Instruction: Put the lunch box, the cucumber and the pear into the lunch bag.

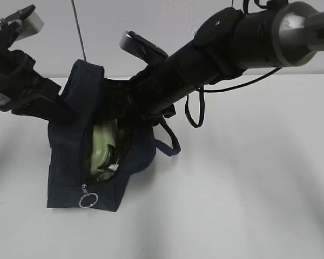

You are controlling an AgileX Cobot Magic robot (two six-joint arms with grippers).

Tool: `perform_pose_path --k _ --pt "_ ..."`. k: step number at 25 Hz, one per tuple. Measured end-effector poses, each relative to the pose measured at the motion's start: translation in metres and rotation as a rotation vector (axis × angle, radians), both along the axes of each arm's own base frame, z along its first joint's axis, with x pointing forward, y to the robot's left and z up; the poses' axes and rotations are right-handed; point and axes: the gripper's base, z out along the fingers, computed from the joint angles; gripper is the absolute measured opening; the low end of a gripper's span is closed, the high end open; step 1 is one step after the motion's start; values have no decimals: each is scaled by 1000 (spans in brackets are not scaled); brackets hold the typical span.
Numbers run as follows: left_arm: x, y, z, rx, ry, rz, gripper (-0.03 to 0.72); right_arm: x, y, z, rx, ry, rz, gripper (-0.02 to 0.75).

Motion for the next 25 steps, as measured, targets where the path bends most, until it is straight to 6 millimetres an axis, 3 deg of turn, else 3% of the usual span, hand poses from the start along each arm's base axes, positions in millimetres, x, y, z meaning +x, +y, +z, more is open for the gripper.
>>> perform_pose_path --k 5,11,14,17,25 --pt "0 0 0 -1 -2 2 20 -1 -12 18 -1 -33 18 487" --pt "0 0 0 -1 -2 2 20 -7 -36 60 -66 -193 29 487" --pt "0 0 0 -1 -2 2 20 -9 -41 69 -92 -242 21 474" --pt "0 0 0 -1 -2 2 20 -7 -42 65 -126 -242 21 449" --pt "0 0 0 -1 -2 2 20 7 -38 29 -188 -179 13 431"
